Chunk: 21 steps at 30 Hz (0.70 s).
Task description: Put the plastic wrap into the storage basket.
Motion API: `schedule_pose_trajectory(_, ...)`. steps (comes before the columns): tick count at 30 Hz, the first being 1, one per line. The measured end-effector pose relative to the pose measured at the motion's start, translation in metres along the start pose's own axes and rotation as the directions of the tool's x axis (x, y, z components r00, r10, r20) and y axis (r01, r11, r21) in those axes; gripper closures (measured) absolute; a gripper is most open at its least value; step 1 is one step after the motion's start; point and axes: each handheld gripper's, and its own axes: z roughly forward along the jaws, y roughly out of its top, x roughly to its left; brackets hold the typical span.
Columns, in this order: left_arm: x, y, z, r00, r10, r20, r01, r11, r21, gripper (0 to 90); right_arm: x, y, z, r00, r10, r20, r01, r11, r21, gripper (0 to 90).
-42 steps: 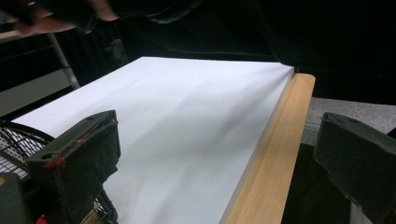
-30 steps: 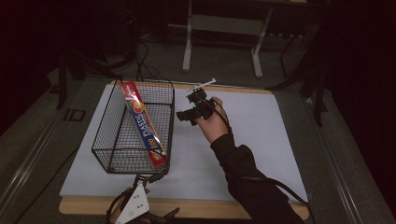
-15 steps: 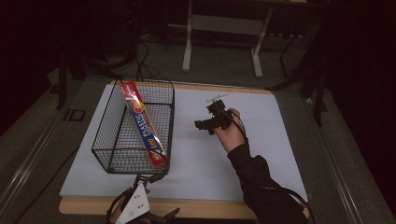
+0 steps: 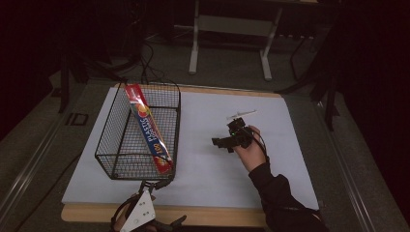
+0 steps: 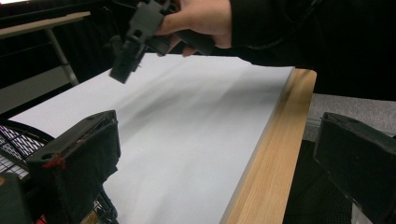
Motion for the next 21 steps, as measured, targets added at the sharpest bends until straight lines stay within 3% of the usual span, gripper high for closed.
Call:
schedule_pose_trajectory(4,0.000,0.000,0.001,1.0000,0.000,0.000,0.000,1.0000,0.003,0.9,-0.005,-0.012,-0.004,0.9998,-0.005,-0.018,0.005,1.000,0.005,15.0)
schedule_pose_trajectory(10,0.000,0.000,0.001,1.0000,0.003,-0.001,-0.003,1.0000,0.005,0.9,-0.011,-0.030,-0.011,0.9999,-0.015,-0.001,0.015,1.000,0.010,13.4)
schedule_pose_trajectory(21,0.000,-0.001,0.002,1.0000,0.005,-0.002,-0.005,0.9999,0.011,0.9,-0.022,-0.063,-0.018,0.9999,0.012,-0.005,-0.012,1.000,0.028,13.6)
